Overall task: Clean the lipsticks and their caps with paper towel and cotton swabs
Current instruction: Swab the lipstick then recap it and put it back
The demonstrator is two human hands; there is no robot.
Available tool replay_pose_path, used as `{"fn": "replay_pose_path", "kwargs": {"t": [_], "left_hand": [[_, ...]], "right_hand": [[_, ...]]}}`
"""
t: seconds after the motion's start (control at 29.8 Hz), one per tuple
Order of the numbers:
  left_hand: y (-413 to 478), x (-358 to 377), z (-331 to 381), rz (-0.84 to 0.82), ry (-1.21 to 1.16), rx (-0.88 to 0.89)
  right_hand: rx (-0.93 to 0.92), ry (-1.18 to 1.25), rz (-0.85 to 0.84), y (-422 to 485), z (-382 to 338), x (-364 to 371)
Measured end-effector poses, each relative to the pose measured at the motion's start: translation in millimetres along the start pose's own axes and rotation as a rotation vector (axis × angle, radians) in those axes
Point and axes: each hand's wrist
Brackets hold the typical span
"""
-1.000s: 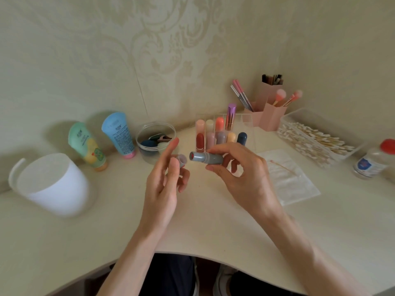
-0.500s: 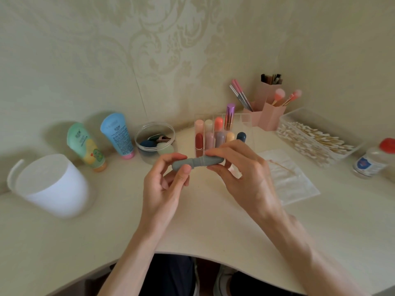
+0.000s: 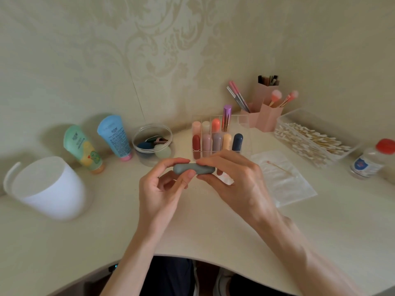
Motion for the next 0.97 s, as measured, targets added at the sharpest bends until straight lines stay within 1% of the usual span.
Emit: {"fn": "replay_pose_path", "kwargs": {"t": [0.1, 0.23, 0.4, 0.47, 0.54, 0.6, 0.67, 0.84, 0.97], "left_hand": [[-0.3, 0.3, -0.2, -0.003, 0.059, 0.022], [-2.9, 4.6, 2.7, -0.004, 0.172, 0.095], [-2.0, 17.0, 8.2, -0.003, 0.153, 0.105], [1.5, 19.5, 7.8, -0.013, 0.111, 0.113], [6.6, 17.3, 4.4, -0.025, 0.129, 0.111], [12.6, 13.6, -3.2, -0.066, 0.284, 0.135], [17.0, 13.0, -8.5, -0.122, 0.468, 0.197], [23.6, 20.4, -15.4, -0.186, 0.755, 0.355], [23.0, 22.7, -23.3, -0.161, 0.868, 0.362]], "right_hand": [[-0.003, -0.023, -0.013, 0.0, 1.1, -0.5], [-0.004, -0.052, -0.028, 1.7, 5.8, -0.6], [-0.003, 0.000, -0.077, 2.8, 6.6, -3.9], [0.060, 0.023, -0.048, 4.3, 7.6, -10.4], [0.188, 0.069, 0.047, 7.7, 10.6, -23.5], [0.316, 0.111, 0.143, 11.7, 18.2, -38.4], [0.382, 0.135, 0.212, 15.2, 28.4, -49.9], [0.413, 0.147, 0.264, 14.5, 44.8, -53.9], [0.396, 0.105, 0.273, 16.3, 49.2, -49.8]]}}
Point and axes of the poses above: each hand's wrist, its own y-axis towards the middle knuckle, its own x-axis out of the palm, z = x × y, and after that the axes turned 7 degrees about y, right-handed
